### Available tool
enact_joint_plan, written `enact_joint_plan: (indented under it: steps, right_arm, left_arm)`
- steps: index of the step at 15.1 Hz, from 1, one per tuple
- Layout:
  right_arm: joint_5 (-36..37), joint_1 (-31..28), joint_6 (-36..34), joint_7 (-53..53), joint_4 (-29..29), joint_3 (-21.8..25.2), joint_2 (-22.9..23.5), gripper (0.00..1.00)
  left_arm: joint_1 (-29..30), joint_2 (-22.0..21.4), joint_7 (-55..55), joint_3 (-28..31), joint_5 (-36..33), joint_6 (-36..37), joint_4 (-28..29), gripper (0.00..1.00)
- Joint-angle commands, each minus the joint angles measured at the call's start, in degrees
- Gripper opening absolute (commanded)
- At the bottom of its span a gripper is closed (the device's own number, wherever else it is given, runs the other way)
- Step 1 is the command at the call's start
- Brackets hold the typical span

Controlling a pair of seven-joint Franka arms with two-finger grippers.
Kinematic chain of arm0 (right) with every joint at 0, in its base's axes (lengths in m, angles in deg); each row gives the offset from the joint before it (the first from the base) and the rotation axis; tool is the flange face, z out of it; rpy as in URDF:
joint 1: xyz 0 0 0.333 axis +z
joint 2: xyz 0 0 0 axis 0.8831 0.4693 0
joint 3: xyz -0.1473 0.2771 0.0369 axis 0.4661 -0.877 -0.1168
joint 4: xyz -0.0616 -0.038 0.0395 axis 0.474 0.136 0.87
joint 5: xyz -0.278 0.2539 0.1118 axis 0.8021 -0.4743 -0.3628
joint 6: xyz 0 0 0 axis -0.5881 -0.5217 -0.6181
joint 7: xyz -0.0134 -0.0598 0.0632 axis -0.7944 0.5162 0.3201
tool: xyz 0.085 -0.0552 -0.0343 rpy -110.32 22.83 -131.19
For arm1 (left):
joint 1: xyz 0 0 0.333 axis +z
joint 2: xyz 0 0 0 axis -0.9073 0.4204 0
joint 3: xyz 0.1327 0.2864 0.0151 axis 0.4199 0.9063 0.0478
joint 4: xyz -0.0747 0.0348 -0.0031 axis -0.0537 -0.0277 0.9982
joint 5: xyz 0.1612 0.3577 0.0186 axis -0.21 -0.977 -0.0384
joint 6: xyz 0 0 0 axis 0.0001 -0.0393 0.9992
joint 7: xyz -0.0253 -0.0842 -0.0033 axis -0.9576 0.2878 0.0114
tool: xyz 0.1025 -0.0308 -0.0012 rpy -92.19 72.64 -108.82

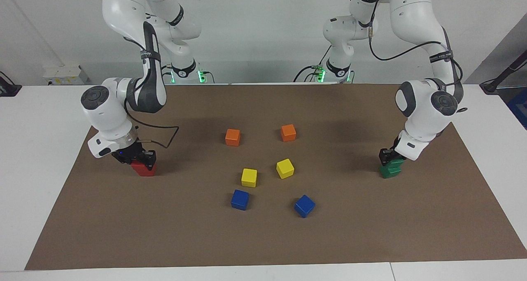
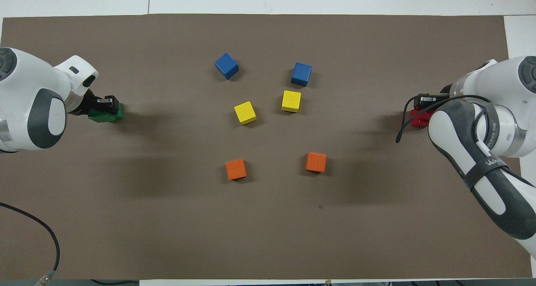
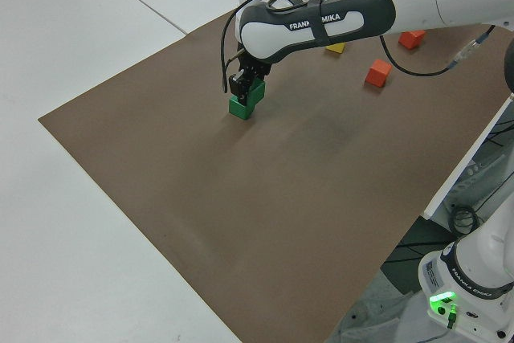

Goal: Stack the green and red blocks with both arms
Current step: 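Lower both blocks onto their stacks and open both grippers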

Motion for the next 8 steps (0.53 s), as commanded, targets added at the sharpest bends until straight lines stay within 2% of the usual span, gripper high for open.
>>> enact_joint_plan:
  steps: [1,4,5,6,8]
  right_arm:
    - [-0.99,-0.64,2.84,1.17,1.73,-0.56,-0.04,0.00]
    - [-0.99,-0.47,2.76,0.99,1.99,-0.56,0.05,0.00]
    - [-0.99,-0.38,2.75,0.73,1.90,-0.56,0.05,0.31]
    - [-0.99,-0.12,2.49,0.29,1.64,-0.56,0.05,0.98]
    - [-0.91,0.14,0.22,0.02,0.76,-0.56,-0.47,1.00]
  left_arm:
    - [1.63,-0.22,-1.25,-0.25,1.17,-0.45,0.17,0.00]
    - [1.46,-0.22,-0.98,-0.34,1.17,-1.32,0.43,0.00]
    - [1.19,-0.13,-0.90,-0.34,1.17,-1.68,0.43,0.00]
    - [1.10,0.13,-0.89,-0.34,1.17,-2.03,0.43,0.00]
    - [1.01,0.39,-0.81,-0.34,1.17,-2.99,0.43,0.00]
